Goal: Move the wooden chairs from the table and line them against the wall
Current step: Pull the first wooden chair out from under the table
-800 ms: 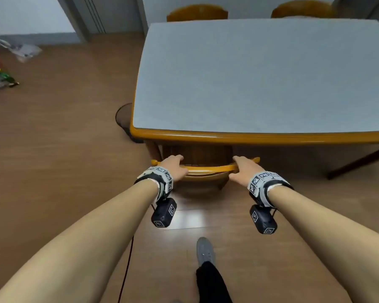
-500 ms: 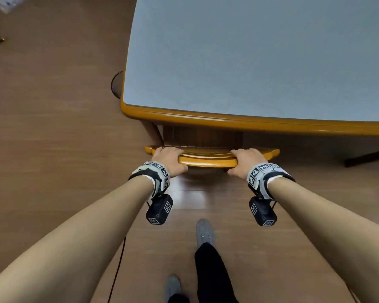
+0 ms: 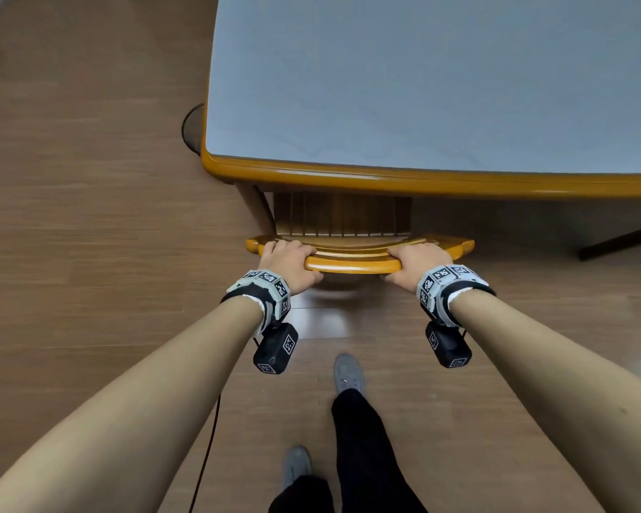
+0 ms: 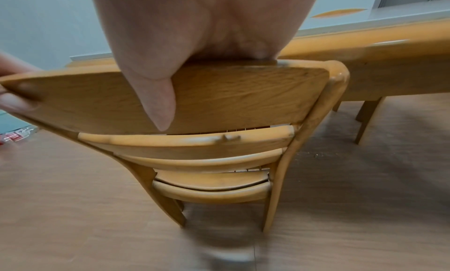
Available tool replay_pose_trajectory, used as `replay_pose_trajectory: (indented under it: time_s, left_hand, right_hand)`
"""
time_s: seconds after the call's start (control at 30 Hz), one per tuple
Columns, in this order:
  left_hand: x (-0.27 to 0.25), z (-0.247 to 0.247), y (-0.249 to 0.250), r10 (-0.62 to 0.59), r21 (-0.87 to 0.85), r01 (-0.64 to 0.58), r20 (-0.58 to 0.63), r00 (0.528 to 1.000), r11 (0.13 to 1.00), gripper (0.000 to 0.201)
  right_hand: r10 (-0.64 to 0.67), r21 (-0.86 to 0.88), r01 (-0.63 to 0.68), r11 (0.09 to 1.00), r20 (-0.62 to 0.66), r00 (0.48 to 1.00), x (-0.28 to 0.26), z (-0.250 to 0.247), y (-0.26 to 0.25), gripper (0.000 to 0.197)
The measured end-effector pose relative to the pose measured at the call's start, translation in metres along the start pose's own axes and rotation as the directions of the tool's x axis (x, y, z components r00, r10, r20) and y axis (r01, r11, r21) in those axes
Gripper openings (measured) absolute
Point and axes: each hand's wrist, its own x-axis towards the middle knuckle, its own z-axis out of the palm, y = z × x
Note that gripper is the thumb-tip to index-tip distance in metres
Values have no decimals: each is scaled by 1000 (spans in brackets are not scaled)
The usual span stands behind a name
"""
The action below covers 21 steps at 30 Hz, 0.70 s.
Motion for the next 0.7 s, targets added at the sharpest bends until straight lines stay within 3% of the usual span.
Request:
replay_pose_trajectory:
  time_s: [0.23,0.47,0.7]
  left_hand:
    - [-55,52,-2,35,-3,-35,12,999,999,65]
    - [-134,125,-18,103,29,-102,-14,995,994,67]
    - [-228,181,-24,142,47,-142,9,990,989,68]
  right_hand:
    - [-17,38,17,999,-2,1000,-60,52,-12,53]
    - [-25,58,30,998,-93,995,-135,145,-47,37]
    - [-15,91,23,996,-88,996,-219,226,-76,47]
